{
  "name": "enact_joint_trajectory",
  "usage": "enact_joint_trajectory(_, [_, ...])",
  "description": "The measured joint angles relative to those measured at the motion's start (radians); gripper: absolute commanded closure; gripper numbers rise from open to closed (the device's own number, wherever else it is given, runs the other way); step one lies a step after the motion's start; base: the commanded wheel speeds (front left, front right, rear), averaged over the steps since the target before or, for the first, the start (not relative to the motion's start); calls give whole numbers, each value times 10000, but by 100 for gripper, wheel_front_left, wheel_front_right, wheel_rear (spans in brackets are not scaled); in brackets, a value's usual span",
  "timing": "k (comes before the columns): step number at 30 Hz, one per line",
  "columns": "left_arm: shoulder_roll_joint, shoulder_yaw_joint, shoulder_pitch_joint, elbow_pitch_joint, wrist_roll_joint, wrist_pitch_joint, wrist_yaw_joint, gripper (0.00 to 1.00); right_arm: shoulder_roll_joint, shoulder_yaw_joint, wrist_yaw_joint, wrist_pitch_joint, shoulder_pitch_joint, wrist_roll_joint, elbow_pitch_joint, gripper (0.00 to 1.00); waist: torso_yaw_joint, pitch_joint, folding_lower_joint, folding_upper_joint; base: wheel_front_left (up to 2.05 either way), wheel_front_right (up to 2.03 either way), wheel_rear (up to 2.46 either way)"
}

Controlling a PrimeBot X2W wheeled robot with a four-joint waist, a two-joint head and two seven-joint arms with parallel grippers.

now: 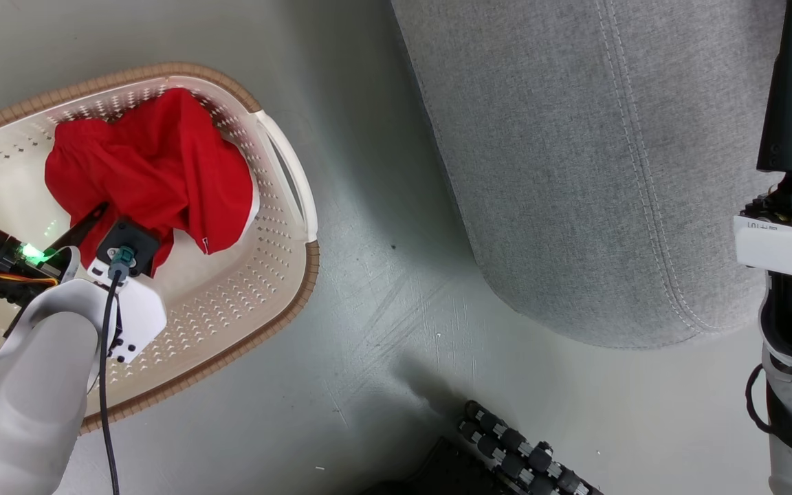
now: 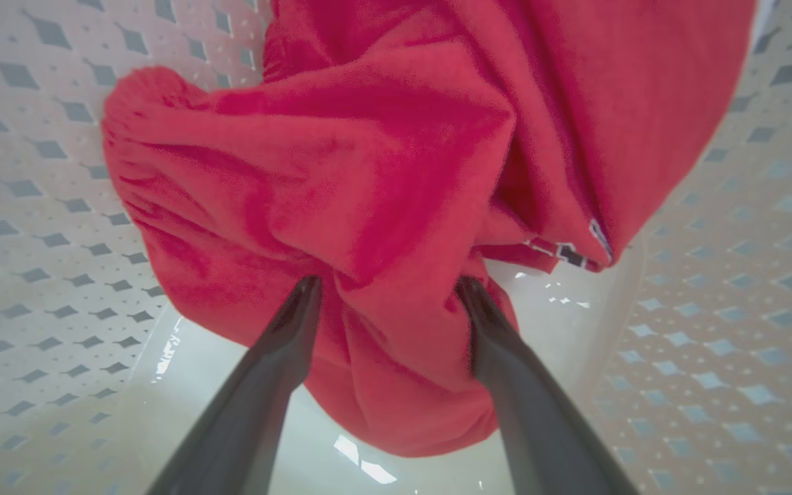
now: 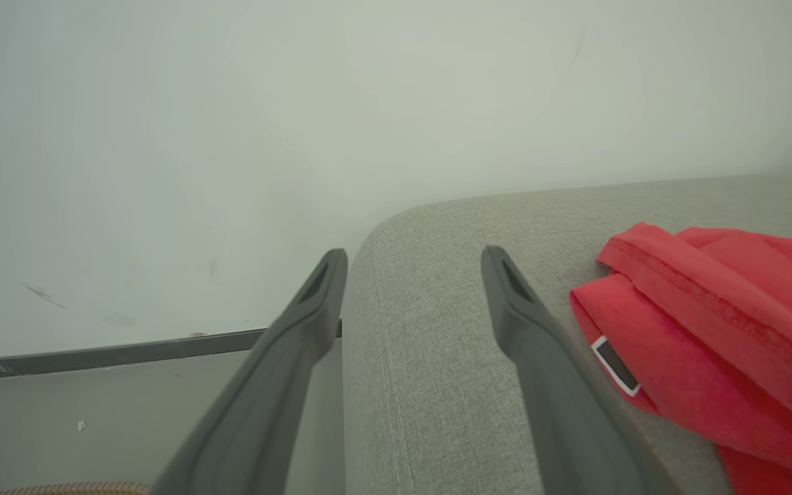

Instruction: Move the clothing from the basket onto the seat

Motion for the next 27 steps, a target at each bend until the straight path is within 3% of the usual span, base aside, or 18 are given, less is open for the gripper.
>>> enact_joint_trajectory(5, [-65,-81,-179,217,36,-2,50,0,0,12,0,0,-22,0,25,0,6,103,0,0,0,0,0])
enact_joint_trajectory(6, [-98,-84,-229,249,36,-2,50,20,0,10,0,0,-54,0,40,0,10,121,0,0,0,0,0])
enact_joint_trajectory(7, [-140,-86,-280,286,36,-2,50,52,0,10,0,0,-116,0,59,0,15,138,0,0,0,0,0])
enact_joint_trajectory(9, [-240,-84,-371,314,35,-8,50,89,0,21,0,0,-213,0,67,0,24,168,0,0,0,0,0])
enact_joint_trajectory(10, [-280,-84,-391,313,35,-54,50,100,0,33,0,0,-212,0,81,0,28,181,0,0,0,0,0])
enact_joint_trajectory(27, [-282,-128,-526,140,13,-731,-86,100,0,186,0,0,-635,159,464,0,70,-61,0,0,0,0,0])
